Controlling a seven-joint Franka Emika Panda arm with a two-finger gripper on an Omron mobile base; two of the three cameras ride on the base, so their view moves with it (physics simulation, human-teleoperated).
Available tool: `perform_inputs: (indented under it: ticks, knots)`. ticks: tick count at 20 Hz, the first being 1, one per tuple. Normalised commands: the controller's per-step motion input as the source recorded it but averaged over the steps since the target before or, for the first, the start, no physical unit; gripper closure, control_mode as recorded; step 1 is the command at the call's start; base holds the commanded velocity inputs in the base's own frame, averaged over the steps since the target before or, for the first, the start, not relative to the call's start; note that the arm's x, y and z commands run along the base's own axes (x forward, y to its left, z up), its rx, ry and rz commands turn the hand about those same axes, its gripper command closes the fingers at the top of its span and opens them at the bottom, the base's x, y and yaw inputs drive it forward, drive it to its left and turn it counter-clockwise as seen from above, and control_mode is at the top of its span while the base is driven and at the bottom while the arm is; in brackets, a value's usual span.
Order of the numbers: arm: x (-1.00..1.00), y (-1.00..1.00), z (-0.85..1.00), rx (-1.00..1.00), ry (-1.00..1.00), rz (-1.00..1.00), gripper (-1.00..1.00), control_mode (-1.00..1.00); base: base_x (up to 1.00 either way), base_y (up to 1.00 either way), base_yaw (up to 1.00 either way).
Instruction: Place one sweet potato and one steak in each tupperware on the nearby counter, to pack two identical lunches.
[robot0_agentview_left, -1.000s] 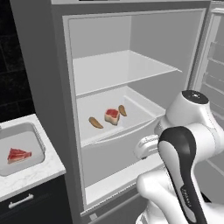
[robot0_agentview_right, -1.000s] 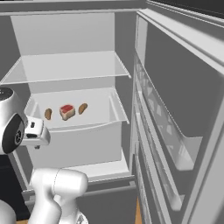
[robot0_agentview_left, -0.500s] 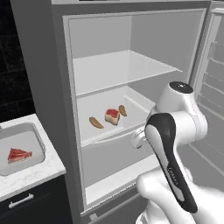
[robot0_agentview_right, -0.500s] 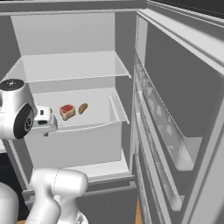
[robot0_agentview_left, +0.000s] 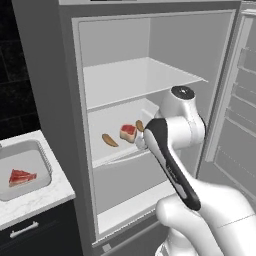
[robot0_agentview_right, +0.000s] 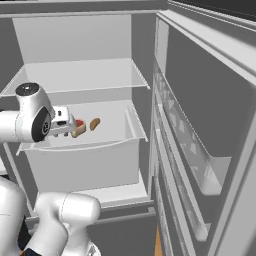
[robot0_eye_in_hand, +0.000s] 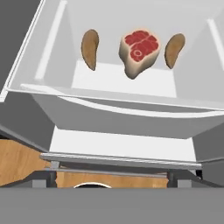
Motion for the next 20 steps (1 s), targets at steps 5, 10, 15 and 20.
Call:
perform_inputs:
  ticks: [5, 10, 15, 20]
  knots:
    - [0.41, 0.23, -0.08, 0.03, 0.0, 0.04, -1.0, -1.0, 0.0, 0.0, 0.0]
    - [0.17, 0.29, -0.35, 0.06, -0.02, 0.11, -1.0, -1.0, 0.0, 0.0, 0.0]
    - [0.05, 0.31, -0.36, 0.03, -0.06, 0.08, -1.0, -1.0, 0.0, 0.0, 0.0]
    - [0.01, 0.31, -0.06, 0.04, -0.01, 0.07, -1.0, -1.0, 0.0, 0.0, 0.0]
